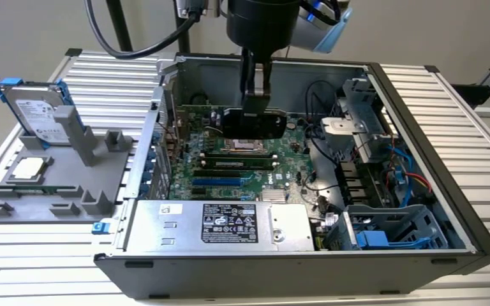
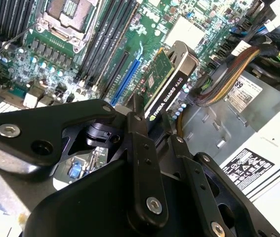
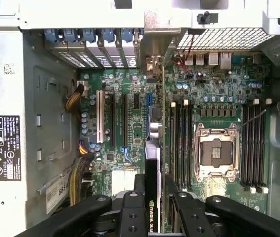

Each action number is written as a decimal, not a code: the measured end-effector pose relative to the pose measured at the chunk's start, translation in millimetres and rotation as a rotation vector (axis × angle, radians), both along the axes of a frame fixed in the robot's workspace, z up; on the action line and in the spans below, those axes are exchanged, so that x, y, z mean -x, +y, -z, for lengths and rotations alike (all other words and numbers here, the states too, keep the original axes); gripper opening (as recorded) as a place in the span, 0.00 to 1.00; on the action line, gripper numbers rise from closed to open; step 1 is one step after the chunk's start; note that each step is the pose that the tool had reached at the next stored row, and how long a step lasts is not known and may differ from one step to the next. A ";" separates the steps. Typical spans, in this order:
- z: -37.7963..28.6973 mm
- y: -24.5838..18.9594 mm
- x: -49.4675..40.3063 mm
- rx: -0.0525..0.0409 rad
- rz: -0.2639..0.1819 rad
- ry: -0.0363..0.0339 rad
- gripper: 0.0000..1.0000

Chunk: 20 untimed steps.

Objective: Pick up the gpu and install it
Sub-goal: 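Insert the gpu into the slot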

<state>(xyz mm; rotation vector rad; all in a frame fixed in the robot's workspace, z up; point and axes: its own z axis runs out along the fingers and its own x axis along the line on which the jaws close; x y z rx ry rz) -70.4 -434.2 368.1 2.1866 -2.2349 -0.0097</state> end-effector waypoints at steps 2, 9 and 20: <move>0.5 0.0 0.0 0.0000 0.000 -0.0001 0.00; 2.8 0.0 0.0 0.0001 0.000 -0.0001 0.00; 6.0 0.0 -0.3 0.0002 0.000 -0.0001 0.00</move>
